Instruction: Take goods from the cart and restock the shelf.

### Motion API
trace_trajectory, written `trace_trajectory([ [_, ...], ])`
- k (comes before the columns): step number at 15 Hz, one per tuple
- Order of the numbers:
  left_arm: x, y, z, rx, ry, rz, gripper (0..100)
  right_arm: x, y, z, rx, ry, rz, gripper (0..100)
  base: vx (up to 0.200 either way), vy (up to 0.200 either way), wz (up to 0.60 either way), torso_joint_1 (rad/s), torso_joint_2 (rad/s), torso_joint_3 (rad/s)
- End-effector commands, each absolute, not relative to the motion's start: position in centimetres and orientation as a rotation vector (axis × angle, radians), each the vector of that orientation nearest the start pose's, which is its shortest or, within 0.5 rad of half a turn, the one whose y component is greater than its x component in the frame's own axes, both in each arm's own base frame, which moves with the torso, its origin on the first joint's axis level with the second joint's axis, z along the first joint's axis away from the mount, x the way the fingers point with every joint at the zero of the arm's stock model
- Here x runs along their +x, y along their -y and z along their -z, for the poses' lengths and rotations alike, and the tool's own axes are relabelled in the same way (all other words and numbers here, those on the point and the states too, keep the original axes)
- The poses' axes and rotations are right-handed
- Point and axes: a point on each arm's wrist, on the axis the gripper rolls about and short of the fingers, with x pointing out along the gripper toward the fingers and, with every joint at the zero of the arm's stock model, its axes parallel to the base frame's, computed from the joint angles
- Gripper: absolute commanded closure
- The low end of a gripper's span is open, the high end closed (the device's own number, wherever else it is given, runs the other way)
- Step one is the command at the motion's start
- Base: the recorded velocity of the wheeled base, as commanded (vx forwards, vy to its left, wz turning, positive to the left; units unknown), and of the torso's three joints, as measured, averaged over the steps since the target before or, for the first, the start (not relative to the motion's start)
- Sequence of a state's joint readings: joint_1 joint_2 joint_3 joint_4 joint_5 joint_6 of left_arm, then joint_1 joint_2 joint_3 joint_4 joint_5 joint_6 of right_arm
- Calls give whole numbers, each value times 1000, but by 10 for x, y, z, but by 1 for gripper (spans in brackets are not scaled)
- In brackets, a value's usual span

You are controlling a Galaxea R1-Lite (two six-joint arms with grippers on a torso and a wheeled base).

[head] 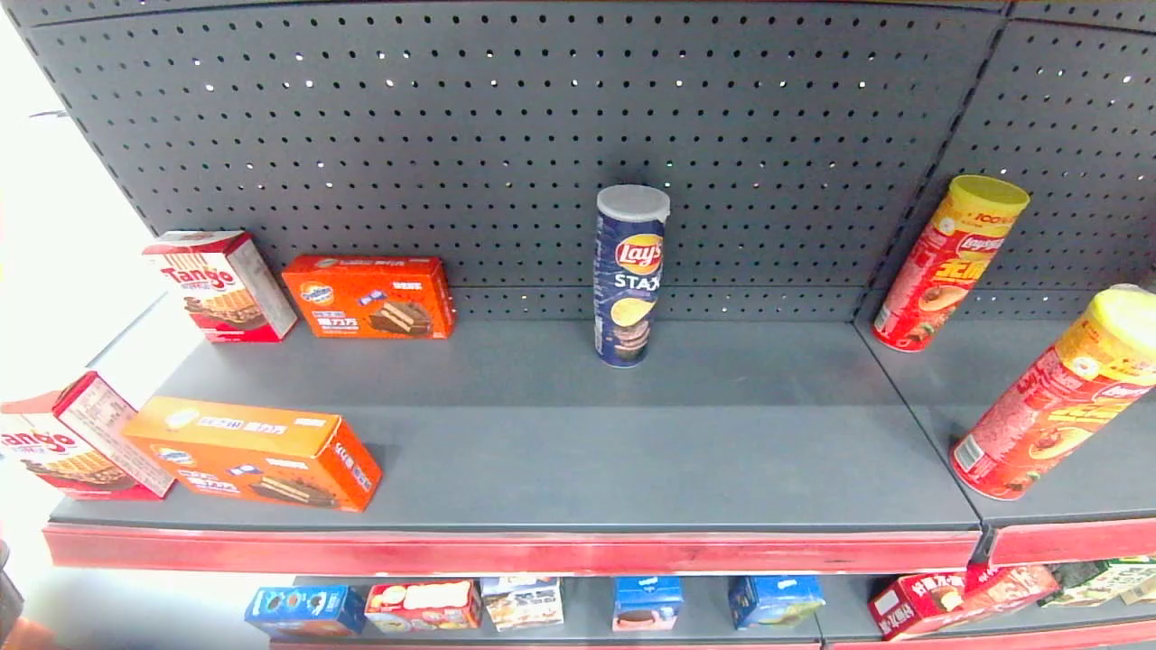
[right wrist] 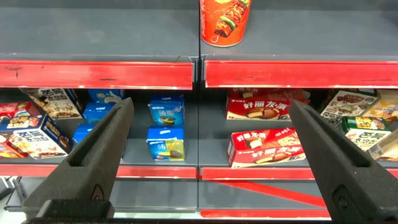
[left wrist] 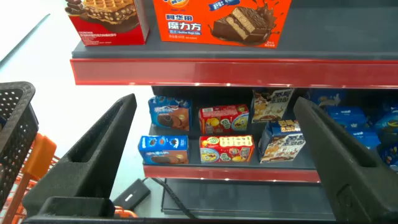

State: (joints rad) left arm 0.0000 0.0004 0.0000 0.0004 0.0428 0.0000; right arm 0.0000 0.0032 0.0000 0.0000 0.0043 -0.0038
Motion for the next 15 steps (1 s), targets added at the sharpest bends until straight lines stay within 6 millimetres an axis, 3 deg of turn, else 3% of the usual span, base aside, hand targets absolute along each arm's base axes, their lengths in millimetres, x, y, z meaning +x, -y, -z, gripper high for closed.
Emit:
trace_trajectory([
  [1, -23, -1, -75, 0, -2, -43, 0, -22, 0, -76, -5, -5, -5, 0, 0, 0, 0, 0, 0, 0],
  [6, -23, -1, -75, -2, -2, -43, 0, -22, 0, -76, -3, -3, -5, 0, 0, 0, 0, 0, 0, 0],
  [15, -23, -1, -75, -2, -2, -43, 0, -22, 0, -76, -2, -3, -5, 0, 0, 0, 600, 3, 4, 1],
])
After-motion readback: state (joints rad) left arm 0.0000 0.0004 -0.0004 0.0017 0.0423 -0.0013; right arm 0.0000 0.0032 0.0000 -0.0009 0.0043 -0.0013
